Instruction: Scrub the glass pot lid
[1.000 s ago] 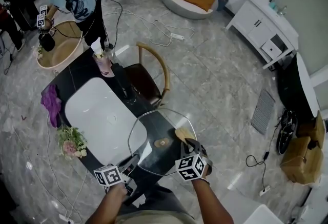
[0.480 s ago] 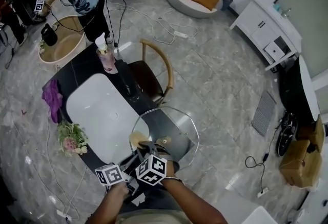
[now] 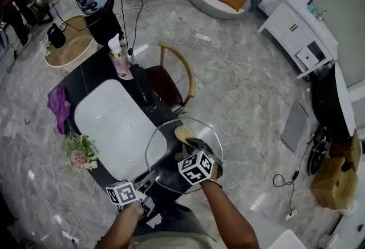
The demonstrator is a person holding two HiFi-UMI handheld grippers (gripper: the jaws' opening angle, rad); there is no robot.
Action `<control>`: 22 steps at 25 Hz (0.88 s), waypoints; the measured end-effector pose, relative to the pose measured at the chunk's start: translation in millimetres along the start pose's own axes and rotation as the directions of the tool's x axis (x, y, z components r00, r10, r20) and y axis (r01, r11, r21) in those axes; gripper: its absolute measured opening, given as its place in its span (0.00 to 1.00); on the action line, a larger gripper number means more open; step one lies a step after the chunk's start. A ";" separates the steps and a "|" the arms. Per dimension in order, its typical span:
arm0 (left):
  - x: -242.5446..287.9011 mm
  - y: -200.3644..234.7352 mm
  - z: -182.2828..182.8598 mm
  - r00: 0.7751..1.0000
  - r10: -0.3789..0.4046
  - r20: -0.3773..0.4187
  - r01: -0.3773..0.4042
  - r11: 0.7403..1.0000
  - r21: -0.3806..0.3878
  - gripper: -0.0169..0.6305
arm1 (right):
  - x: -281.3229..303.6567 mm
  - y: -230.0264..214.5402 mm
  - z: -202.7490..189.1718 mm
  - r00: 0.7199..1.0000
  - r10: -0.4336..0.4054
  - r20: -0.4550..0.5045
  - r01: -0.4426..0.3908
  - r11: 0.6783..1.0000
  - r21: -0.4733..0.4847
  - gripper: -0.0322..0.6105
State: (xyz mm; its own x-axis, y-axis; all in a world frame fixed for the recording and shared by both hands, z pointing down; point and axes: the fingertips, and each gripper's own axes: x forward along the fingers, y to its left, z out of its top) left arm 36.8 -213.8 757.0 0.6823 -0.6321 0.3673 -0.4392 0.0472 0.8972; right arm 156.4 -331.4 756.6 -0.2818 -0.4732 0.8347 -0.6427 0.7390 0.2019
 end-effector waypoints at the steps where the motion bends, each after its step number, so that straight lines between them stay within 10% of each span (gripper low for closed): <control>1: 0.0 0.6 0.1 1.000 0.001 0.000 -0.001 1.000 0.003 0.16 | -1.6 -20.4 -4.8 0.999 -0.041 -0.008 0.041 0.999 0.027 0.12; 13: 2.1 3.2 -1.5 1.000 0.009 -0.001 -0.009 1.000 0.005 0.16 | -3.8 -37.2 -17.0 0.999 -0.051 -0.006 0.052 0.997 0.058 0.12; 22: 4.1 -3.5 -3.4 1.000 -0.013 -0.004 0.013 1.000 -0.028 0.16 | -12.5 80.9 3.5 0.971 0.240 0.027 -0.236 0.967 -0.095 0.12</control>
State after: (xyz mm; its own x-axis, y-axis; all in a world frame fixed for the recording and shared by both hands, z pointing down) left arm 43.1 -213.9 756.2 0.6905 -0.6294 0.3563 -0.4133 0.0609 0.9085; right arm 105.4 -267.4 760.7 -0.4466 -0.2951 0.8447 -0.4873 0.8720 0.0470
